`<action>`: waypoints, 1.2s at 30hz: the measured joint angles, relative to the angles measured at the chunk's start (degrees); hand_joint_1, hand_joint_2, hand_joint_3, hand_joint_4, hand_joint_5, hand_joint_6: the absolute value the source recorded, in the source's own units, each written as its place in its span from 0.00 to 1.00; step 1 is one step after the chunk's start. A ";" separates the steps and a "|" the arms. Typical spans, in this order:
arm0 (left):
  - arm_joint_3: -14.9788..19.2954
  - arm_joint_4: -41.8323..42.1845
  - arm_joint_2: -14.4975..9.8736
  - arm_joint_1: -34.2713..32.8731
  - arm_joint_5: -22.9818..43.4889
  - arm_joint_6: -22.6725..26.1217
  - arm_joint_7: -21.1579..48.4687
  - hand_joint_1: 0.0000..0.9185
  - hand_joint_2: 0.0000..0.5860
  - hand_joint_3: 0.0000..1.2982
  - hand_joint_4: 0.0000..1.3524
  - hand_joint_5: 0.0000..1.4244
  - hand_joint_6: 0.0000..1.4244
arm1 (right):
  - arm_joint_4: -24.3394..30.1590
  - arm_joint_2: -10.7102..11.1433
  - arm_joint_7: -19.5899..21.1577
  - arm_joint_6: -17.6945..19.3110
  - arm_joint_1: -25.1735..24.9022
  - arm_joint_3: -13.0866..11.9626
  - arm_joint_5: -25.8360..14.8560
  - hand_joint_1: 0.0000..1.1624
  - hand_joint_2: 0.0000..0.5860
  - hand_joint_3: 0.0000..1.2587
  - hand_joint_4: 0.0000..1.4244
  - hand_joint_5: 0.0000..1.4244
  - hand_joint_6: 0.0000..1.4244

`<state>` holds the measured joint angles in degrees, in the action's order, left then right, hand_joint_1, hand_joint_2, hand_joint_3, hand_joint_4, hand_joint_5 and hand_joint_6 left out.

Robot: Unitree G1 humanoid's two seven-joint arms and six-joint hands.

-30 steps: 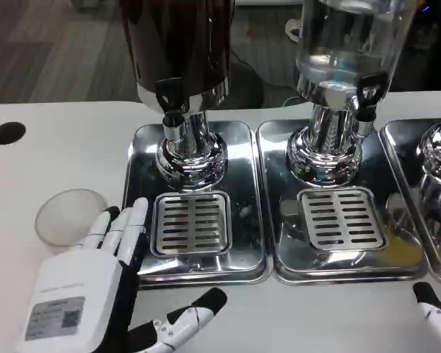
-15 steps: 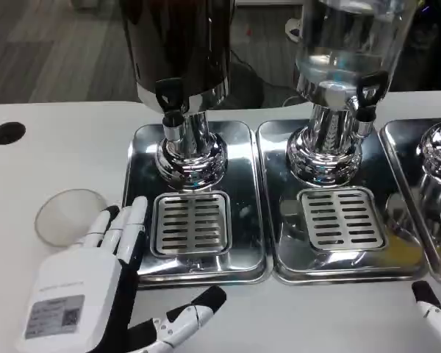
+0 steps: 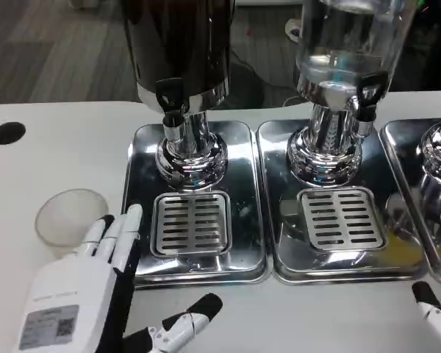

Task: Grasp the cup under the faucet to collect the drink, then remove the cup.

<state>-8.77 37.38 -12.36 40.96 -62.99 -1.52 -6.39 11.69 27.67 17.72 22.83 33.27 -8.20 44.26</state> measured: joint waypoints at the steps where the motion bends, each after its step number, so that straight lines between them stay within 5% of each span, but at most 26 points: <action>1: 0.28 0.33 0.00 0.32 0.06 -0.38 -0.55 0.00 0.15 0.01 0.00 0.04 0.18 | 0.00 0.00 0.00 0.03 0.18 -0.01 -0.07 0.25 0.65 0.08 0.00 0.00 0.00; 18: 10.29 2.87 1.06 3.27 10.55 -3.26 -4.17 0.00 0.08 0.03 0.00 0.07 0.22 | 2.60 -0.84 -0.26 0.99 2.18 0.06 -2.05 0.25 0.64 0.10 0.00 0.00 0.00; 27: 19.51 2.29 -0.19 -6.62 12.97 6.29 4.65 0.00 0.07 0.02 0.00 0.06 0.21 | 2.87 -0.86 -0.25 4.99 4.90 -0.70 -4.08 0.24 0.64 0.11 0.00 0.00 0.00; 36: 18.95 -5.47 -1.96 -15.98 10.45 13.03 7.75 0.07 0.08 0.05 0.01 0.11 0.29 | 2.93 -1.12 -0.24 9.34 7.76 -1.91 -5.42 0.21 0.65 0.12 0.00 0.00 0.00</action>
<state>10.17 31.91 -14.32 24.98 -52.54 11.51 1.35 14.62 26.55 17.48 32.17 41.04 -10.10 38.84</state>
